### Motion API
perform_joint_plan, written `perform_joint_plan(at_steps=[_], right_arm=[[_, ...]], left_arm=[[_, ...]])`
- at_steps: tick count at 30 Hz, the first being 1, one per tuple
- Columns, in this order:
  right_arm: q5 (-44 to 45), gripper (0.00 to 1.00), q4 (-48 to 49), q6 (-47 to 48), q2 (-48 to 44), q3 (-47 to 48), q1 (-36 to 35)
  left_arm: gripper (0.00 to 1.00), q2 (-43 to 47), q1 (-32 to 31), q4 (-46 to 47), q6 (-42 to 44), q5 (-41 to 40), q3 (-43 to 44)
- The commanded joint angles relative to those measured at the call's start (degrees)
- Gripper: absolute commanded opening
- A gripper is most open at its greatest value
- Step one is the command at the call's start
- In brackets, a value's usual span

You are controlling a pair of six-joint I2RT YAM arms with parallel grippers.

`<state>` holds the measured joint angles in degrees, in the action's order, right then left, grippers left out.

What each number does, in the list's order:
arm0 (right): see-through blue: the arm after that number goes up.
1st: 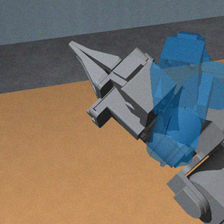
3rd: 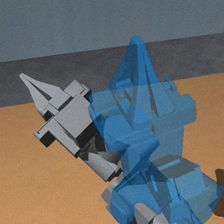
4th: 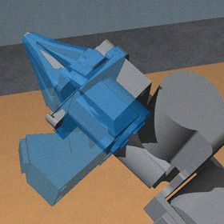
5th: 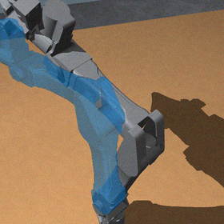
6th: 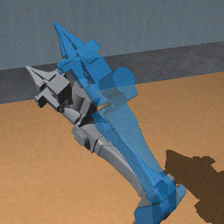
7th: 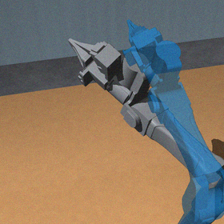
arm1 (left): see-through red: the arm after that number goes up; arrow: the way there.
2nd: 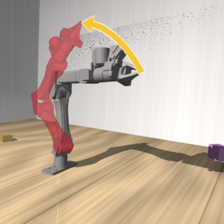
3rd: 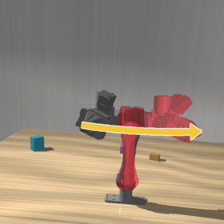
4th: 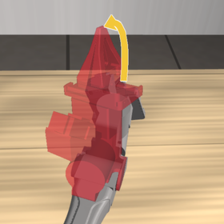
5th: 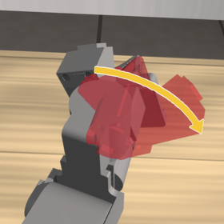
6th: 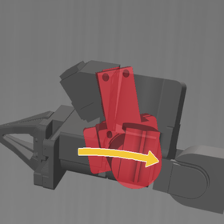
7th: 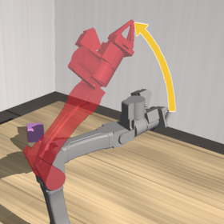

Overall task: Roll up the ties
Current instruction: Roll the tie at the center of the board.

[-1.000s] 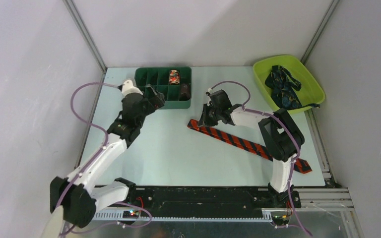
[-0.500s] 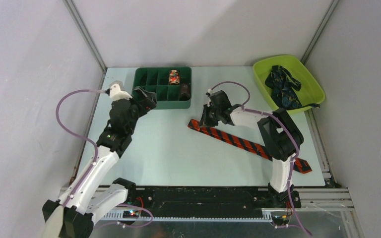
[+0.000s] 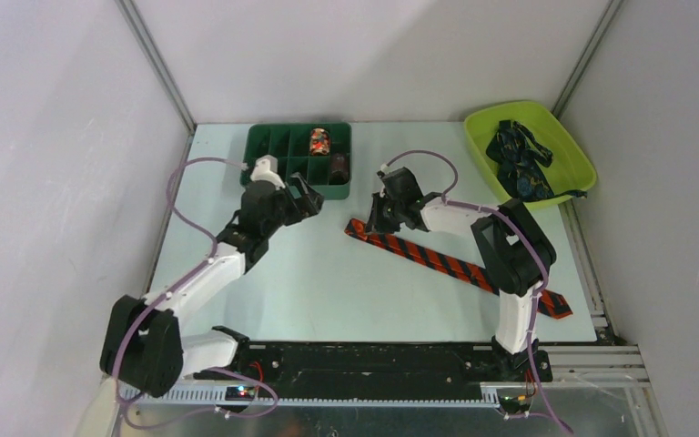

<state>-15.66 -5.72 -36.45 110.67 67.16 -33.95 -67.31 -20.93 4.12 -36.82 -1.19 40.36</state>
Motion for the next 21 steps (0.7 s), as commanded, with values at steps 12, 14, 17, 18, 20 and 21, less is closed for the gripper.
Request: perform_joint_plan(at_steps=[12, 14, 17, 18, 20, 21], right_arm=[[0.3, 0.0, 2.0, 0.3, 0.4, -1.8, 0.5], [0.2, 0.0, 2.0, 0.2, 0.5, -1.8, 0.5], [0.1, 0.0, 2.0, 0.2, 0.6, -1.8, 0.6], [0.1, 0.0, 2.0, 0.2, 0.7, -1.8, 0.6], [0.0, 0.0, 2.1, 0.1, 0.8, -1.8, 0.6], [0.0, 0.0, 2.1, 0.1, 0.8, -1.8, 0.6]], left_arm=[[0.93, -20.6, -5.4, 13.7, -0.8, 9.2, 1.9], [0.92, -23.0, -5.4, 15.7, -1.3, 10.6, 2.1], [0.89, -26.4, -5.5, 18.6, -2.2, 12.8, 2.0], [0.88, -26.9, -5.5, 19.9, -2.3, 13.2, 2.0], [0.86, -28.3, -5.4, 21.5, -2.4, 14.1, 2.0], [0.85, -29.0, -5.4, 21.9, -2.4, 14.5, 1.9]])
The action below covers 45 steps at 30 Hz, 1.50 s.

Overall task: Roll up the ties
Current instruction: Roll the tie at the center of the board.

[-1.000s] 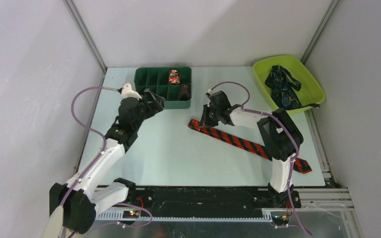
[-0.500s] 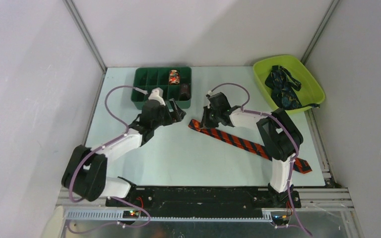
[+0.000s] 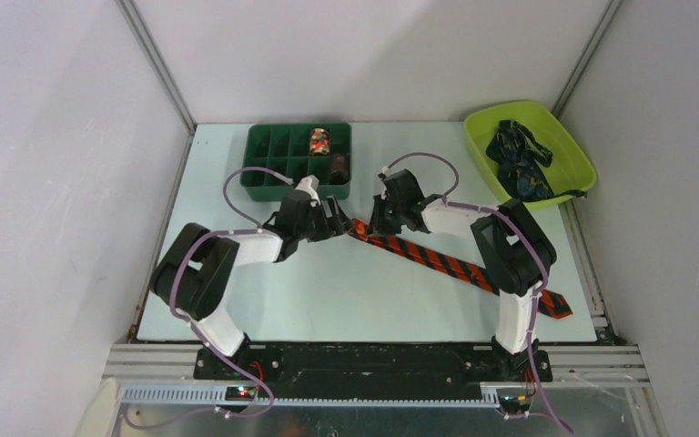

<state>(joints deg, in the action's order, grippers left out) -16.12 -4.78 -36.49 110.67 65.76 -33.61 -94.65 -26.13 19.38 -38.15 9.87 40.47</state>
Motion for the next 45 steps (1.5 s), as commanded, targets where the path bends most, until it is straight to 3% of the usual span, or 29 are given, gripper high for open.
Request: perform_joint_plan(at_steps=[1, 21, 45], right_arm=[[0.4, 0.0, 1.1, 0.3, 0.8, -0.4, 0.3], [-0.3, 0.0, 1.5, 0.0, 1.0, -0.4, 0.7], [-0.6, 0.0, 1.4, 0.1, 1.3, -0.4, 1.0]], left_arm=[[0.85, -1.9, -0.2, 7.5, -1.1, 3.8, 1.8], [0.57, -7.2, -1.0, 11.8, -0.8, 7.4, 2.8], [0.47, -9.2, -1.8, 13.7, -0.5, 10.0, 4.1]])
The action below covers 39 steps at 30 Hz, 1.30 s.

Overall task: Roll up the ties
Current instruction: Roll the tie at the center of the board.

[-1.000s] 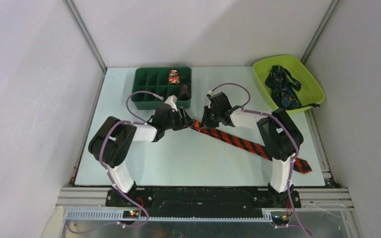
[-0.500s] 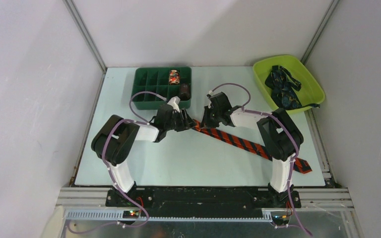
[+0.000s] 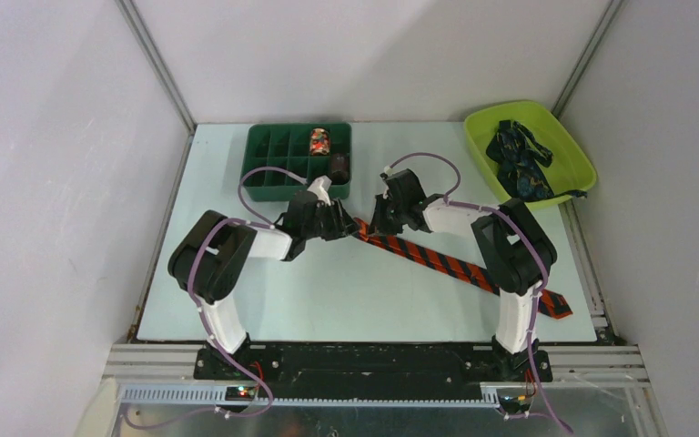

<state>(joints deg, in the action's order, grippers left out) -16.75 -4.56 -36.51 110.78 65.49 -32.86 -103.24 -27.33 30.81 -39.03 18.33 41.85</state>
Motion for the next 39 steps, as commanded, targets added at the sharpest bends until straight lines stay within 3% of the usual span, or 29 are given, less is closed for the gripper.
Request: perform_joint_plan(at_steps=[1, 22, 33, 39], right_arm=[[0.1, 0.0, 1.3, 0.1, 1.2, -0.1, 0.3], [-0.3, 0.0, 1.5, -0.1, 1.3, -0.2, 0.3], [-0.7, 0.0, 1.8, -0.2, 0.7, -0.1, 0.6], [-3.1, 0.0, 3.1, 0.3, -2.9, -0.2, 1.0]], left_arm=[[0.47, -0.6, -0.7, 2.2, 0.4, 1.6, 2.9], [0.59, -1.9, -0.9, -0.6, 2.8, -0.2, 3.8], [0.36, -1.5, -1.0, 0.7, 2.6, 0.9, 3.1], [0.32, -0.2, -1.0, -0.6, 3.0, -0.5, 2.8]])
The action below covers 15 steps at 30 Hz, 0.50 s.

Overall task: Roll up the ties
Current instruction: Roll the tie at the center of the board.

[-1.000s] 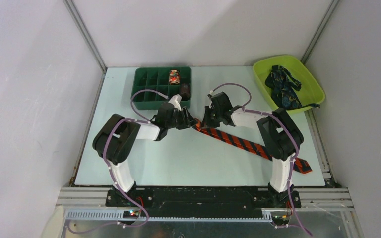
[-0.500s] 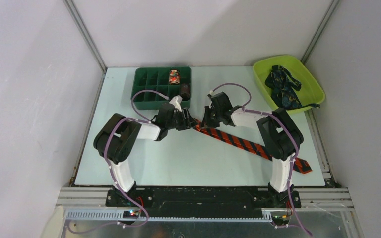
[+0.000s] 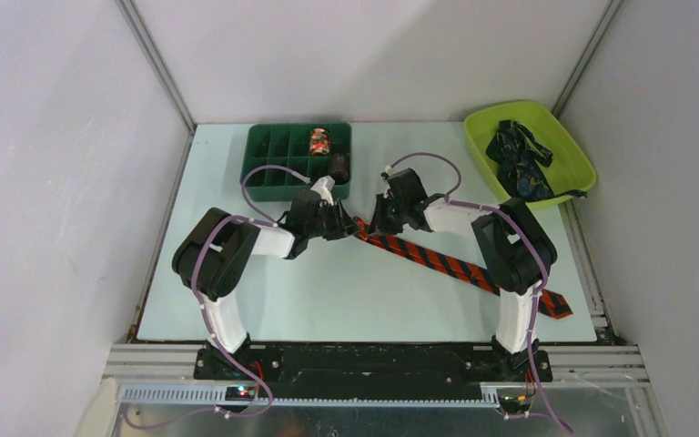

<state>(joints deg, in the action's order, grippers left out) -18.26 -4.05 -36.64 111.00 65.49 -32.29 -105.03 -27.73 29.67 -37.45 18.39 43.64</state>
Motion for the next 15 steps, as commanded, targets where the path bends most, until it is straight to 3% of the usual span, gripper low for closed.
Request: perform_joint_plan(at_steps=[1, 15], right_arm=[[-1.9, 0.0, 2.6, 0.5, -4.4, -0.2, 0.4], [-0.6, 0.04, 1.5, 1.2, -14.8, -5.1, 4.2]], left_arm=[[0.32, 2.1, -0.6, -0.2, 1.7, -0.9, 1.2], [0.24, 8.4, -1.9, -17.1, 8.2, -16.7, 6.1]])
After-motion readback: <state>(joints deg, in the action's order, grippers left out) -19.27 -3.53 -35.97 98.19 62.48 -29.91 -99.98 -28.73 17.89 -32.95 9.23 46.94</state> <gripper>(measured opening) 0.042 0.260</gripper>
